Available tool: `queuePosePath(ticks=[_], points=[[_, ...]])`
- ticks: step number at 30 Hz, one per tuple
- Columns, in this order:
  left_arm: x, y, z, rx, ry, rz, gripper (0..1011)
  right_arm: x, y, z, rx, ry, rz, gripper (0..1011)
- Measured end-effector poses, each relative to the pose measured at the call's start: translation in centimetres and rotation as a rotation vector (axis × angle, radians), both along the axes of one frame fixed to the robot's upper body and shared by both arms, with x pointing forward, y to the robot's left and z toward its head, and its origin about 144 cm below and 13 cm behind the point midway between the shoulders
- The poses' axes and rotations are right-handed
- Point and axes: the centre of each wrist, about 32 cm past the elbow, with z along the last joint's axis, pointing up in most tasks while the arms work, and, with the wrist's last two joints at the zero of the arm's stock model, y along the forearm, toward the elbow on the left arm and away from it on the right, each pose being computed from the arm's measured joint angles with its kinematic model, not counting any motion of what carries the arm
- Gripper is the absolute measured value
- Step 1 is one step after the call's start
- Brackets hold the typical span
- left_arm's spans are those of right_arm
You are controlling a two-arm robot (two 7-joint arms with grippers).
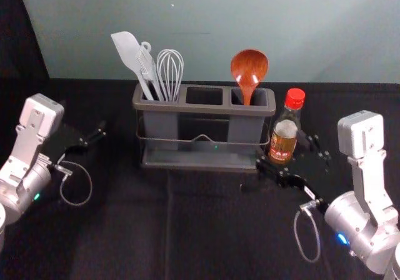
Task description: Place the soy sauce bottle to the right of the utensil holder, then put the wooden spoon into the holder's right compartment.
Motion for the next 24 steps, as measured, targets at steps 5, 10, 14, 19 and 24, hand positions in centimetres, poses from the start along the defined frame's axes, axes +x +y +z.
queuePosePath(ticks=[5, 10, 14, 19, 24], points=[[0.0, 0.0, 0.0, 0.000, 0.000, 0.000, 1005, 0.4, -0.7, -0.4, -0.024, 0.118, -0.125, 1002], [0.0, 0.0, 0.0, 0.000, 0.000, 0.000, 1005, 1.6, -1.8, -0.7, -0.023, 0.166, -0.223, 1002], [0.0, 0.0, 0.0, 0.000, 0.000, 0.000, 1005, 2.7, -2.6, -0.7, -0.025, 0.184, -0.284, 1002], [0.0, 0.0, 0.0, 0.000, 0.000, 0.000, 1005, 4.4, -3.4, -0.5, -0.045, 0.173, -0.351, 1002], [0.0, 0.0, 0.0, 0.000, 0.000, 0.000, 1005, 5.8, -3.9, -0.4, -0.072, 0.136, -0.380, 1002]])
